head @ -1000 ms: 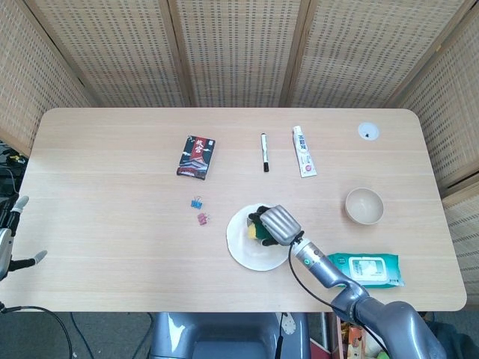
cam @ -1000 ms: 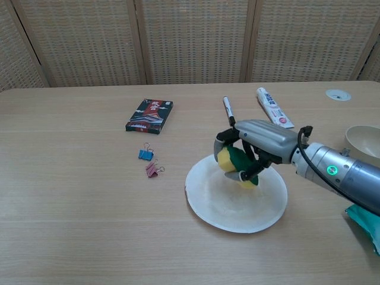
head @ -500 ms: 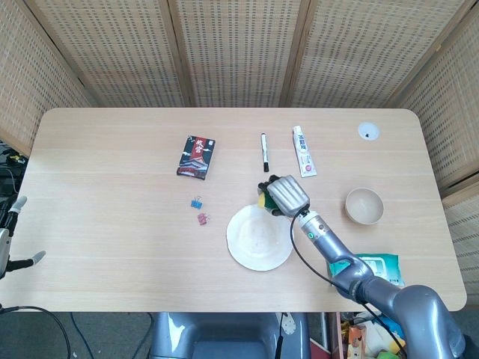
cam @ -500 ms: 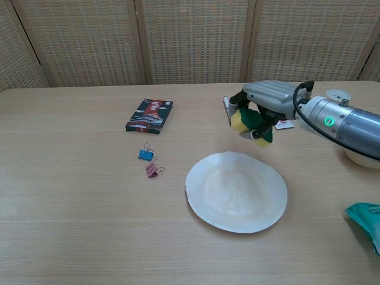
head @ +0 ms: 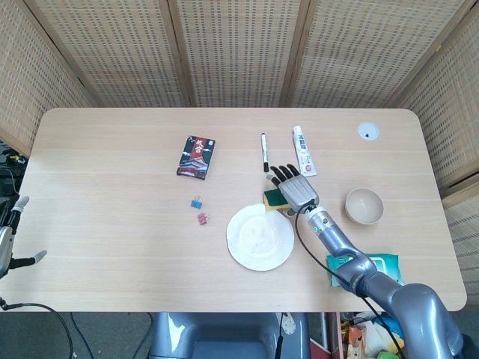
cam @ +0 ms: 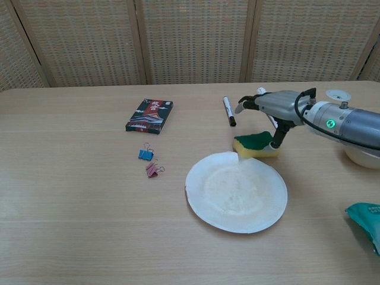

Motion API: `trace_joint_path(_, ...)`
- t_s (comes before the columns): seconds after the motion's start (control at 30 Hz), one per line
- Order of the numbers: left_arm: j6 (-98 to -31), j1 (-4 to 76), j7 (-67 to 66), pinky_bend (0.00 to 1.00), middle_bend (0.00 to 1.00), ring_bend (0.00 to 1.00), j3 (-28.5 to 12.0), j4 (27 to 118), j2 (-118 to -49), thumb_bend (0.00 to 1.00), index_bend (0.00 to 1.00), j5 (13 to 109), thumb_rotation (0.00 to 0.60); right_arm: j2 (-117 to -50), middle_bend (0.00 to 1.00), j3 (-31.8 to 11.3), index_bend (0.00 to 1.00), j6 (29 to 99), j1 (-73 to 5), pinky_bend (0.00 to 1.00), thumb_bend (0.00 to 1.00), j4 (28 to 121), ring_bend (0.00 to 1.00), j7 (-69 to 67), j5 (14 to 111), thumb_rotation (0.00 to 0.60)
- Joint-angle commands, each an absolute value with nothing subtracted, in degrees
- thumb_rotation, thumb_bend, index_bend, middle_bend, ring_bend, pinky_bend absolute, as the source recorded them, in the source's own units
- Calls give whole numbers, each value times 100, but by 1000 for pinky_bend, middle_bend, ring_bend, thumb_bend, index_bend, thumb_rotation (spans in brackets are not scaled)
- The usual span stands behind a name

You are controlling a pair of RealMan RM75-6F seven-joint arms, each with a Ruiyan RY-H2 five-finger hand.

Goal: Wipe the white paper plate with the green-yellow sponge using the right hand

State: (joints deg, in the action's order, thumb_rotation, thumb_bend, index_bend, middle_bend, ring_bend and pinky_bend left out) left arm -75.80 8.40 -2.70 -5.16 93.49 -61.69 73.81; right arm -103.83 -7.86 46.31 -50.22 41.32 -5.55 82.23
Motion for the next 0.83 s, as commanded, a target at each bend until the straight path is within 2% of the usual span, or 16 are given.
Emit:
trace_joint_path(0.03, -7558, 850, -178, 0, 0, 0, -489, 9362, -6127, 0, 0, 7458, 600, -9811, 0, -877, 36, 5142, -4889, 11, 130, 5094, 0, -516, 8227, 600)
trace_joint_path(0.27, -7716, 802, -139, 0, 0, 0, -458, 9371, -6121, 0, 0, 7622, 600, -8947, 0, -858, 28, 5783, -4448, 11, 121, 6412, 0, -263, 8264, 600)
trace_joint_path(0.43, -8070, 667, 41, 0, 0, 0, -379, 9384, -6090, 0, 0, 7986, 600, -7941, 0, -450, 27, 7051, -3445, 6, 81, 7425, 0, -300, 8580, 600)
trace_joint_path(0.57, -8232, 611, 91, 0, 0, 0, -335, 9266, -6151, 0, 0, 8163, 600, -7637, 0, -138, 14, 7710, -2842, 0, 36, 7448, 0, -360, 8782, 600)
trace_joint_path(0.67, -8339, 584, 90, 0, 0, 0, -333, 9185, -6207, 0, 0, 8243, 600, -7601, 0, -64, 0, 8083, -2501, 0, 4, 7331, 0, -228, 8765, 600)
trace_joint_path(0.83, -8563, 506, 90, 0, 0, 0, -320, 9070, -6317, 0, 0, 8375, 600, -7578, 0, 116, 0, 8503, -1902, 0, 0, 7439, 0, 63, 8656, 600)
